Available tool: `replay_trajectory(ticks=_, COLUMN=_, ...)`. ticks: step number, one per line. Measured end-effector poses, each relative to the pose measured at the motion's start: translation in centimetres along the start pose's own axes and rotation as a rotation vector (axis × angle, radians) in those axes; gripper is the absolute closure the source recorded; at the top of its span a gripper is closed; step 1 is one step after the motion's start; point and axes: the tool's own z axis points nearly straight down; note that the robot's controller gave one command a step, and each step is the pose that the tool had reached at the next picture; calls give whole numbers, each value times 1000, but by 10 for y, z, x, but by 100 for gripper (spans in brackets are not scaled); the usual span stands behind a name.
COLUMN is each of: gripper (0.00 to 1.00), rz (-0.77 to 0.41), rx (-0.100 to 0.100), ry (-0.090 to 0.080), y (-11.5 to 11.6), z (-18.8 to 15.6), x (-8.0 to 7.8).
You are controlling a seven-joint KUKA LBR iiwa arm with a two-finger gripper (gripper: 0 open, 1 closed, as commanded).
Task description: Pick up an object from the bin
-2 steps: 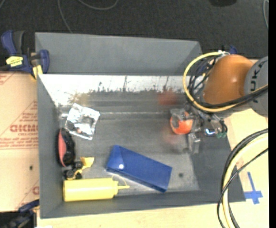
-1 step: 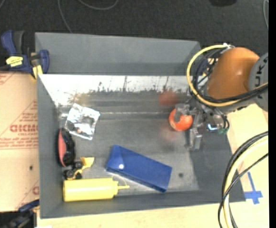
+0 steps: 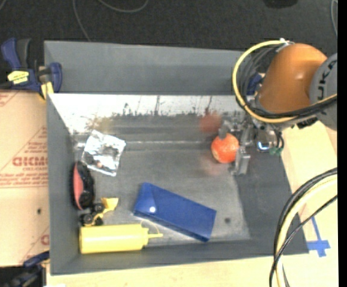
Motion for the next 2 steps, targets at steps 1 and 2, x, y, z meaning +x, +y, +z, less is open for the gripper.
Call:
replay_trajectory(ticks=1, gripper=0, rz=60, rx=-9, ry=20, y=-5, z=22, x=-16)
replay_trajectory(ticks=2, gripper=0, rz=154, rx=-2, ry=-3, y=-25, z=38, x=-17)
